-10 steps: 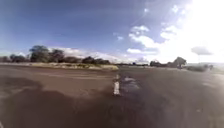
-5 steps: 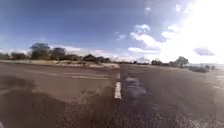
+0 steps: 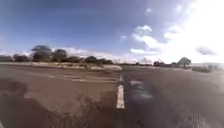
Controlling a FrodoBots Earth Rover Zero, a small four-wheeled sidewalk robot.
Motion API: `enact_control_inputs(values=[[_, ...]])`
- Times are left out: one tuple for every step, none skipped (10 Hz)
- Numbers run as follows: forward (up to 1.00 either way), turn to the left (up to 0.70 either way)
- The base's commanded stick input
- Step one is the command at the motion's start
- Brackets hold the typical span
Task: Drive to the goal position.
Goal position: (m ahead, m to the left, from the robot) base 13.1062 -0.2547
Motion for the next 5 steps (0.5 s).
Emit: enact_control_inputs(values=[[0.7,-0.28],[0.7,0.0],[0.7,0.0],[0.7,0.0],[0.7,0.0]])
